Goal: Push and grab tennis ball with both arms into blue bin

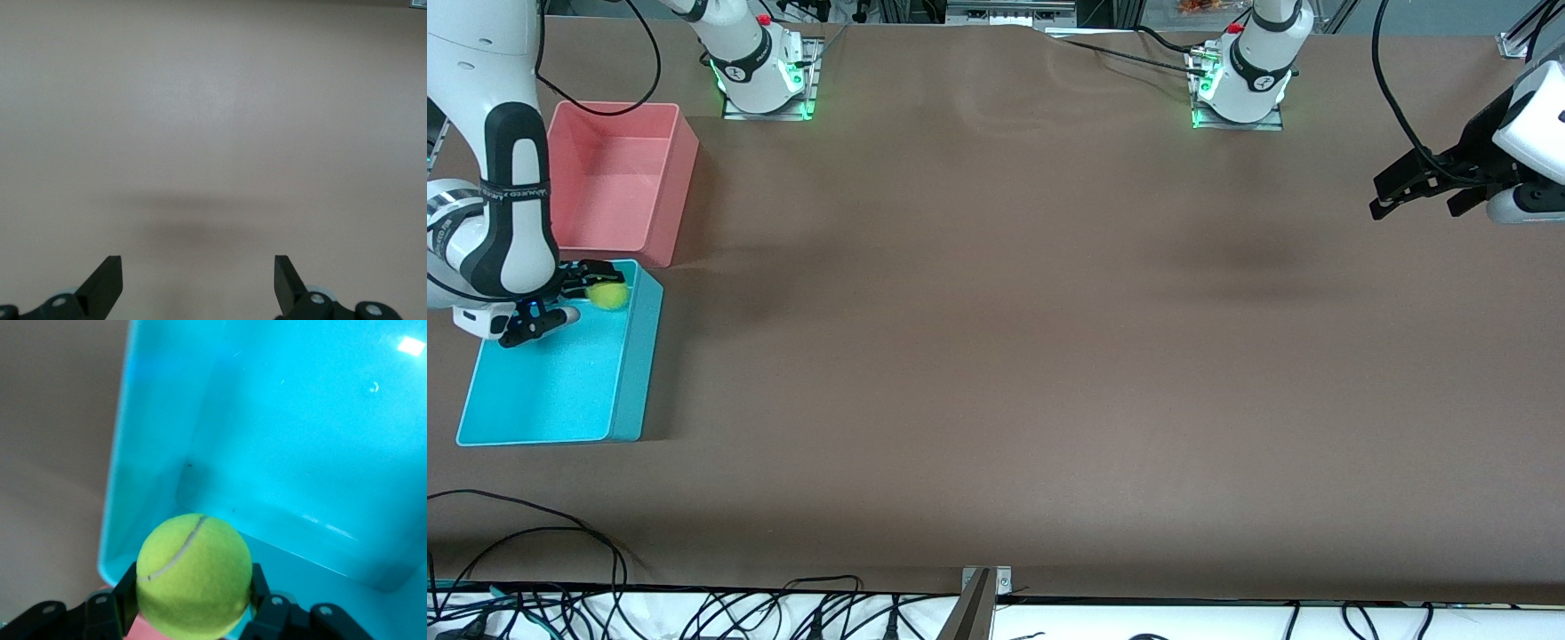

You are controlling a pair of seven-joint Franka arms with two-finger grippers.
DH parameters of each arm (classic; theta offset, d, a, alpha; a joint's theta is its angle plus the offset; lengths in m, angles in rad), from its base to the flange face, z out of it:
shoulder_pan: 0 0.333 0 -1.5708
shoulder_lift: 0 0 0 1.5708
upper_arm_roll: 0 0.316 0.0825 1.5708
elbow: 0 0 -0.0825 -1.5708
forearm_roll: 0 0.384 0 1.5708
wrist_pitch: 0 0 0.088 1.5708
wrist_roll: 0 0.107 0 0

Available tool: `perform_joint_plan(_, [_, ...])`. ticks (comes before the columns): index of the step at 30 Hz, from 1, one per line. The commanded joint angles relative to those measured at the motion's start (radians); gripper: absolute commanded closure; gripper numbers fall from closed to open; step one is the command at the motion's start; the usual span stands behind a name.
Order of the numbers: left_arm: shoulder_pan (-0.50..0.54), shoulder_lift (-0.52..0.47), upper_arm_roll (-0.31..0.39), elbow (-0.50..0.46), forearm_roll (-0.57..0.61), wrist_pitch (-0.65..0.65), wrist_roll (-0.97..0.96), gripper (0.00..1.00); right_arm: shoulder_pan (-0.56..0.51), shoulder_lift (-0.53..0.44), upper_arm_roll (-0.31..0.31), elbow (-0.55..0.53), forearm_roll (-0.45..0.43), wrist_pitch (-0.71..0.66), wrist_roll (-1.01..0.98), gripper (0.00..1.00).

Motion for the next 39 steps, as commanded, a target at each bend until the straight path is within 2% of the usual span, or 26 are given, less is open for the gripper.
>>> perform_joint_plan(1, [0.0,0.018,-0.002,0.036,-0.012,-0.021,-0.006,0.0,-0.011,0.013,0.003,0.023,0.026,-0.011,-0.019,0.0])
perform_joint_plan(8, [0.0,0.018,-0.002,0.036,-0.012,-0.021,-0.006,0.0,-0.009,0.01,0.003,0.065,0.025,-0.023,-0.013,0.0])
perform_joint_plan(13, [0.0,0.018,-0.002,0.036,-0.012,-0.021,-0.006,0.0,-0.009,0.009,0.002,0.129,0.025,-0.112,-0.007,0.0])
perform_joint_plan(31, [-0.01,0.021,-0.004,0.038,0.028,-0.021,-0.003,0.0,0.034,-0.01,-0.007,0.532,-0.034,-0.546,0.237,0.0])
perform_joint_plan(34, [-0.01,0.02,-0.004,0.036,0.031,-0.021,-0.002,0.0,0.046,-0.013,-0.006,0.594,-0.057,-0.592,0.255,0.0])
perform_joint_plan(39, [-0.01,0.021,-0.005,0.036,0.033,-0.021,-0.002,0.0,0.07,-0.013,-0.01,0.634,-0.064,-0.615,0.266,0.0])
